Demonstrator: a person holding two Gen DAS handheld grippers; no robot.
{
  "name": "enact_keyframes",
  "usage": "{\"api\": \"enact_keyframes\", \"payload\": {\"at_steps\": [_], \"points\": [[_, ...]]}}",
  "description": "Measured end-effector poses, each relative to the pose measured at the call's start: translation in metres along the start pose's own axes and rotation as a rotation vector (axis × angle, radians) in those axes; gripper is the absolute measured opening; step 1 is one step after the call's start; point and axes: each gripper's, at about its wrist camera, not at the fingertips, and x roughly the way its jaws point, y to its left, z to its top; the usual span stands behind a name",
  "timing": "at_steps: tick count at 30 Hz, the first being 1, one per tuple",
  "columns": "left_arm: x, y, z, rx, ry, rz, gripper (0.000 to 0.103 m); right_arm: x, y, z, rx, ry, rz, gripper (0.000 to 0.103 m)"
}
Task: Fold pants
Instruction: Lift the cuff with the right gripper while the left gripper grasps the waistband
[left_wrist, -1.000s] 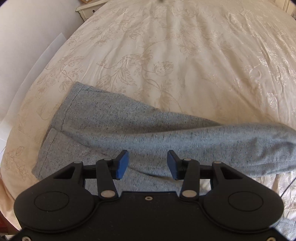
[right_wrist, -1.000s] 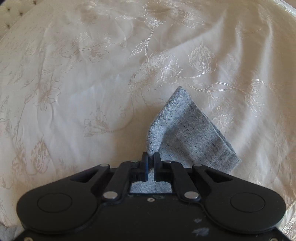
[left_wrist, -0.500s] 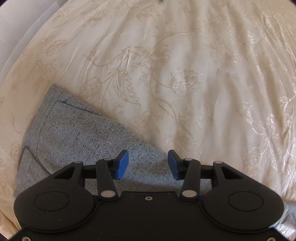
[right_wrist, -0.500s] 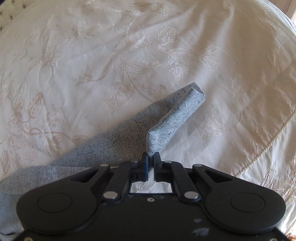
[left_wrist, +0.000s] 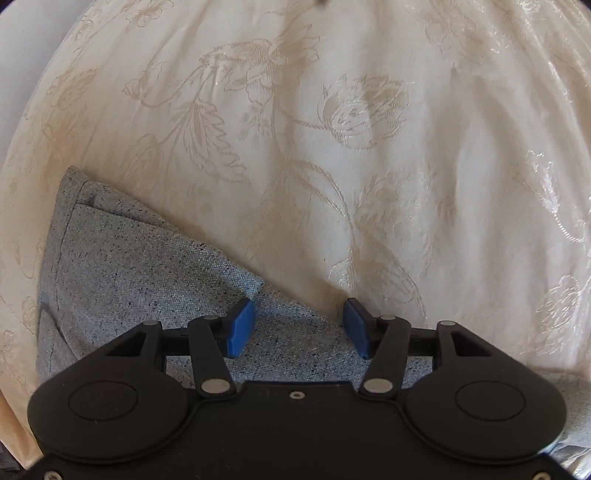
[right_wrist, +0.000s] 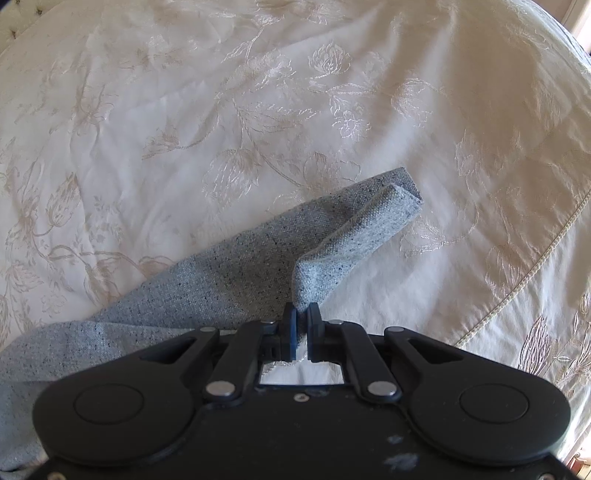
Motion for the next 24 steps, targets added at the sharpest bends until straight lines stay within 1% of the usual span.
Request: {"api": "enact_keyframes", "payload": {"at_steps": [1, 2, 4, 5, 7, 9, 11, 13, 15, 18, 19, 20, 22, 24], "points": [[0.001, -0.003, -0.001, 0.011, 0.002, 0.007, 0.058, 0.000, 0.000, 0.000, -0.002, 0.000, 0.000, 0.006], [0.002, -0.006, -0.002, 0.014, 0.006, 0.011, 0.041, 0.001, 0.000, 0.001, -0.004, 0.001, 0.002, 0.006], [-0.002, -0.004, -0.002, -0.026, -0.004, -0.033, 0.008, 0.000, 0.000, 0.002, -0.003, 0.003, 0.005, 0.006], [-0.007, 0.000, -0.003, -0.059, -0.025, -0.058, 0.004, -0.001, -0.001, 0.002, -0.002, 0.002, 0.006, 0.006], [-0.023, 0.011, -0.006, -0.099, -0.086, -0.114, 0.003, -0.005, -0.001, 0.003, -0.002, -0.003, 0.012, 0.006], [-0.040, 0.018, -0.010, -0.096, -0.152, -0.146, 0.003, -0.012, -0.001, 0.006, -0.011, -0.017, 0.020, 0.006], [-0.062, 0.025, -0.017, -0.080, -0.234, -0.174, 0.003, -0.024, 0.000, 0.010, -0.016, -0.043, 0.042, 0.006], [-0.086, 0.034, -0.026, -0.062, -0.319, -0.185, 0.002, -0.044, 0.000, 0.015, -0.015, -0.092, 0.079, 0.006], [-0.106, 0.051, -0.035, -0.063, -0.381, -0.207, 0.002, -0.067, 0.001, 0.017, -0.019, -0.154, 0.118, 0.006], [-0.135, 0.093, -0.063, -0.096, -0.473, -0.300, 0.000, -0.110, -0.005, 0.011, -0.011, -0.256, 0.205, 0.006], [-0.145, 0.104, -0.075, -0.102, -0.506, -0.317, 0.000, -0.123, -0.009, 0.004, -0.012, -0.282, 0.231, 0.006], [-0.152, 0.118, -0.083, -0.101, -0.536, -0.319, 0.000, -0.133, -0.013, -0.003, -0.017, -0.296, 0.250, 0.006], [-0.157, 0.138, -0.109, -0.091, -0.559, -0.301, 0.000, -0.144, -0.023, -0.026, -0.026, -0.293, 0.256, 0.006], [-0.149, 0.148, -0.129, -0.072, -0.526, -0.270, 0.000, -0.142, -0.031, -0.051, -0.037, -0.252, 0.224, 0.006]]}}
